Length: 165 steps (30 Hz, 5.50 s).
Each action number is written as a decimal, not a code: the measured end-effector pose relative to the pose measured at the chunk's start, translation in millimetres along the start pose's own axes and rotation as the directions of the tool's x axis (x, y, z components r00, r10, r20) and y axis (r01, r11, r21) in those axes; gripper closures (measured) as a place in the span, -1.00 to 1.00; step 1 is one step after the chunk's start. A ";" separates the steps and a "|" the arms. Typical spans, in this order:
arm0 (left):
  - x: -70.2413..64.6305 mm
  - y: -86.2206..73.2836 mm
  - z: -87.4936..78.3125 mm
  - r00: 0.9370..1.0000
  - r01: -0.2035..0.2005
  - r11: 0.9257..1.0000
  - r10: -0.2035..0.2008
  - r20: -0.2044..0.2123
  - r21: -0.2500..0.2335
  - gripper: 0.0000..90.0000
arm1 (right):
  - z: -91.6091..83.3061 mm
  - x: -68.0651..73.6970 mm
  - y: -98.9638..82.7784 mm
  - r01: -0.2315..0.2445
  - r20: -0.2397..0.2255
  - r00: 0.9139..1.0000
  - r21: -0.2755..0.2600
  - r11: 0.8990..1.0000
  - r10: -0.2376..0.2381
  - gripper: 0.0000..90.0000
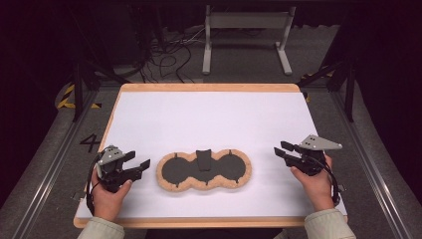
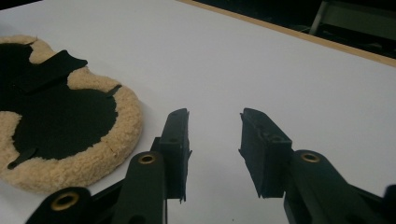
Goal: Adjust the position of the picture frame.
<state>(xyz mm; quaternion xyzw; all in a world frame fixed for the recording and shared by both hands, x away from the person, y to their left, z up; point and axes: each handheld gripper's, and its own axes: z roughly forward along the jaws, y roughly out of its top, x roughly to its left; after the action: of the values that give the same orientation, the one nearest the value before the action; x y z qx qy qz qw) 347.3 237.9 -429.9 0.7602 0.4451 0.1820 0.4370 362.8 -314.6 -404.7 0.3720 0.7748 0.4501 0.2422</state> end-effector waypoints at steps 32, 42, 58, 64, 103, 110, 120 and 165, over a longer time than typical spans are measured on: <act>-41.3 22.3 2.6 0.922 -0.246 0.953 0.174 0.345 0.178 1.00 | -4.8 -3.0 -1.3 -0.014 0.000 1.000 0.026 1.000 0.014 0.46; -55.4 18.9 16.1 0.869 -0.340 0.893 0.179 0.462 0.294 1.00 | -3.8 -1.7 -1.4 -0.010 -0.004 1.000 0.035 0.999 0.011 0.46; -66.2 10.0 40.5 0.854 -0.407 0.797 0.159 0.495 0.446 1.00 | 1.4 2.5 -2.0 0.005 -0.007 1.000 0.064 0.998 -0.004 0.45; -64.0 11.3 41.7 0.869 -0.392 0.802 0.161 0.469 0.451 1.00 | 2.0 5.8 -0.9 0.013 -0.014 1.000 0.068 0.998 -0.012 0.45; -39.9 25.3 62.6 0.990 -0.075 0.965 0.042 0.136 0.251 0.81 | 70.3 16.9 12.6 0.005 -0.054 0.998 0.283 0.959 0.011 1.00; -32.9 19.7 53.5 0.991 -0.047 0.971 0.017 0.131 0.236 0.81 | 102.3 16.9 13.4 0.006 -0.047 0.999 0.340 0.941 0.010 1.00; -27.5 20.4 53.6 0.992 -0.029 0.968 -0.003 0.127 0.248 0.80 | 101.4 35.5 14.0 0.078 -0.164 0.986 0.385 0.920 -0.015 1.00; -34.3 62.9 126.1 0.992 0.108 0.926 -0.123 0.018 0.362 1.00 | 48.2 104.9 21.6 0.191 -0.298 0.950 0.312 0.931 -0.095 1.00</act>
<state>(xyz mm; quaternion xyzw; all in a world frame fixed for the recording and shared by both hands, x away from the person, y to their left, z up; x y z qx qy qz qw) 445.3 132.0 -443.7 0.8034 0.5057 0.0560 0.3094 341.2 -199.4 -413.1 0.2829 0.8919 0.3394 0.0962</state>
